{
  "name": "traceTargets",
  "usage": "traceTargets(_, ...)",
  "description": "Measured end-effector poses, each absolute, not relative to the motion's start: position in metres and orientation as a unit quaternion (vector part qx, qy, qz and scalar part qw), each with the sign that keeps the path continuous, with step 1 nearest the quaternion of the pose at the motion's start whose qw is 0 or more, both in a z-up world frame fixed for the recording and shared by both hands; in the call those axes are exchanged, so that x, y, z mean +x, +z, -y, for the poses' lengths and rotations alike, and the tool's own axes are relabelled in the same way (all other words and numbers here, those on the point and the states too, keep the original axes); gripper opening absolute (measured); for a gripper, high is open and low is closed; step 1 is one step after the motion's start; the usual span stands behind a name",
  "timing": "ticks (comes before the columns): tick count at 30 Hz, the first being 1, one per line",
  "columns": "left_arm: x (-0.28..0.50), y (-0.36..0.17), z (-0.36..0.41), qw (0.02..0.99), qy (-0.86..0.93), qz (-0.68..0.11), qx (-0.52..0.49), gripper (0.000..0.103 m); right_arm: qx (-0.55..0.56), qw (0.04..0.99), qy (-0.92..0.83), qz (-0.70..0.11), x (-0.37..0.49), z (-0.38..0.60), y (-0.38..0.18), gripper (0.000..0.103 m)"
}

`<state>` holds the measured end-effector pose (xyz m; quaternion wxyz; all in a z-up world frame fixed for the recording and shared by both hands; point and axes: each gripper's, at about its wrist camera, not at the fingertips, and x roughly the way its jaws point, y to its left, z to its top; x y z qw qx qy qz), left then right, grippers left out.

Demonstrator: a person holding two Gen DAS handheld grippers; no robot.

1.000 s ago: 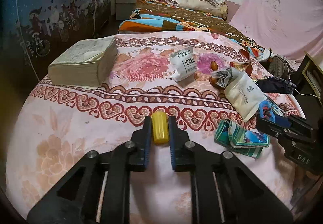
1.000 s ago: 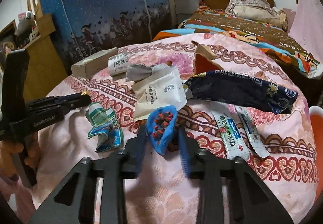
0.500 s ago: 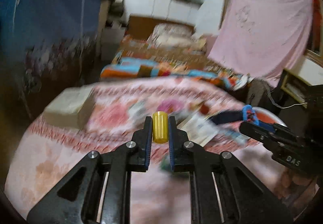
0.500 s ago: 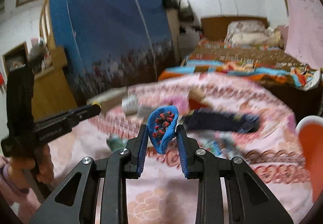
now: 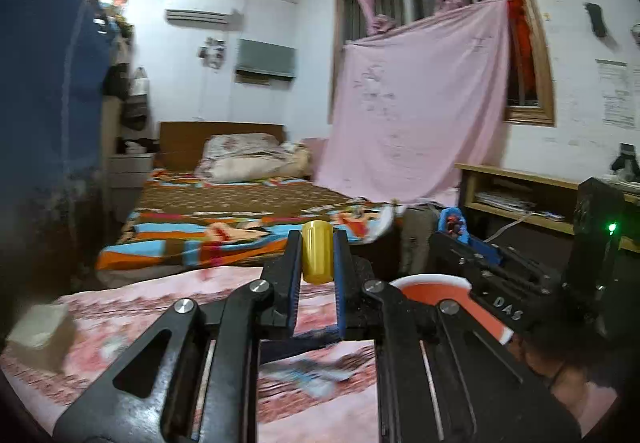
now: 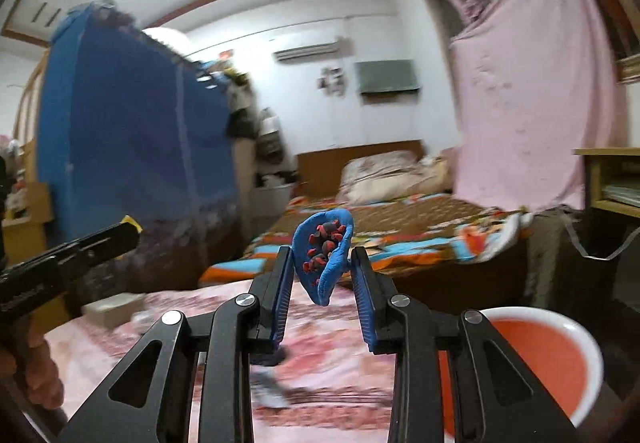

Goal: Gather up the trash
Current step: 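Carry both items over the orange basin and open both tools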

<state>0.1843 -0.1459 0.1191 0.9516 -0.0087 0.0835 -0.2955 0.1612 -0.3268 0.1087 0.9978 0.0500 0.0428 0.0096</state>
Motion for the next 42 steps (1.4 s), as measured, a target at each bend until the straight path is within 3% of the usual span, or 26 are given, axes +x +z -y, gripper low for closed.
traceTargets(9,0.207,0.113,0.21,0.915,-0.375,-0.15,-0.022,0.0,0.091,0.99,-0.093,-0.05,0.157,0.389,0.097,0.029)
traceTargets(25,0.239,0.081,0.315,0.843,-0.429,-0.324,0.016,0.0,0.232,0.948,-0.163,-0.148,0.166,0.46,0.058,0.029)
traceTargets(29,0.249,0.07,0.328,0.828,-0.421,-0.371,0.004,0.0,0.254,0.939,-0.166,-0.16,0.167,0.468,0.054,0.041)
traceTargets(34,0.256,0.066,0.325,0.826,-0.41,-0.388,-0.014,0.023,0.262,0.935,-0.173,-0.163,0.163,0.472,0.054,0.048)
traceTargets(42,0.261,0.068,0.299,0.849,-0.384,-0.362,-0.038,0.032,0.255,0.94,-0.171,-0.148,0.159,0.469,0.06,0.049)
